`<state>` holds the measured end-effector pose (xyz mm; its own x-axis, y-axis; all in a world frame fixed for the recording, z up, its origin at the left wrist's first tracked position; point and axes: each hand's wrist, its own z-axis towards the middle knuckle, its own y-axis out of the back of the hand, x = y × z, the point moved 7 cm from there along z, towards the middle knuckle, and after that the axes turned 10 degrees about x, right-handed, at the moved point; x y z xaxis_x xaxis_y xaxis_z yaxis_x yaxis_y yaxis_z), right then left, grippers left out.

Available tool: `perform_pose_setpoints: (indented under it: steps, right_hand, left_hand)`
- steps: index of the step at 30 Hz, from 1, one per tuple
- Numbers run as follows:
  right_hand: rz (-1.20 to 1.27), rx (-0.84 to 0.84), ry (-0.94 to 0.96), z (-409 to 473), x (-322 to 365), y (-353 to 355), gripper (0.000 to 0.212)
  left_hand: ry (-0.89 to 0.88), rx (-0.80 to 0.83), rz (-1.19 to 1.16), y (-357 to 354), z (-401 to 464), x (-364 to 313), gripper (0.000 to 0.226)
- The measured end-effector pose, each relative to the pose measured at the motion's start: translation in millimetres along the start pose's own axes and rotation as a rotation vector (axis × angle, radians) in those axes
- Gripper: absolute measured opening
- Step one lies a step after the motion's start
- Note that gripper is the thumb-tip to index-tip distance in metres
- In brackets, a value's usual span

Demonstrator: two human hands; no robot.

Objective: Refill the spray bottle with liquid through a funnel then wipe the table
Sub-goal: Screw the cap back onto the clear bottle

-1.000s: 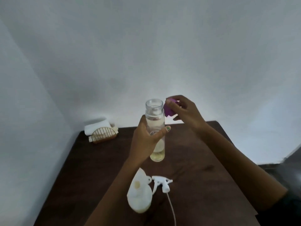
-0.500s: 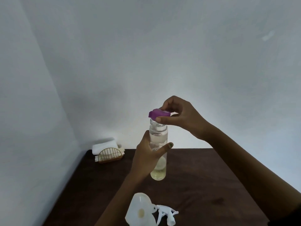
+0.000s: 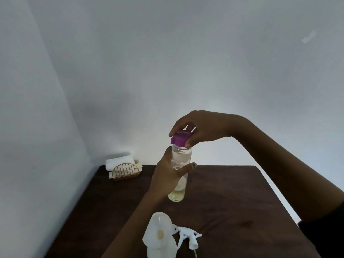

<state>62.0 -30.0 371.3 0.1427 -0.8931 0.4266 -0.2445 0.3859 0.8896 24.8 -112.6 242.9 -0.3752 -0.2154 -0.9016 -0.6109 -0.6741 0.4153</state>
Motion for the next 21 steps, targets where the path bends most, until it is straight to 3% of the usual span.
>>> perform_pose_setpoints:
  steps: [3, 5, 7, 10, 13, 15, 16, 18, 21]
  right_hand:
    - [-0.131, -0.006, -0.147, 1.8, 2.6, 2.9, 0.033]
    - [-0.207, -0.047, -0.276, 3.6, 3.4, 1.6, 0.049]
    - [-0.433, -0.135, -0.359, 6.9, 6.5, 0.8, 0.064]
    - [-0.660, -0.251, -0.440, 5.4, 8.4, 4.4, 0.070]
    - [-0.531, -0.256, -0.365, 3.3, 4.5, 12.7, 0.058]
    - [-0.240, -0.121, -0.148, 6.0, 9.7, 6.4, 0.023]
    - [-0.128, -0.016, -0.045, 6.6, 15.7, -0.2, 0.016]
    - [-0.029, 0.126, 0.017, 6.7, 18.5, -13.5, 0.025]
    - [-0.166, 0.072, -0.140, 8.5, 8.6, -15.5, 0.032]
  left_hand:
    - [0.003, 0.014, 0.032, -3.1, -1.7, 2.1, 0.063]
    - [-0.017, 0.016, 0.044, -3.6, -2.0, 2.7, 0.061]
    - [-0.022, 0.020, 0.052, -3.4, -3.1, 1.9, 0.059]
    - [-0.031, 0.013, 0.020, -1.9, -3.2, 6.0, 0.055]
    - [-0.024, 0.020, 0.009, 0.2, -3.9, 12.2, 0.049]
    - [-0.036, 0.017, 0.011, 1.4, -4.0, 15.0, 0.050]
    - [-0.036, 0.013, 0.010, 1.5, -4.0, 16.4, 0.051]
    - [-0.030, 0.010, 0.007, 1.0, -3.6, 17.4, 0.057]
    - [-0.034, 0.014, 0.009, -1.4, -2.6, 19.1, 0.055]
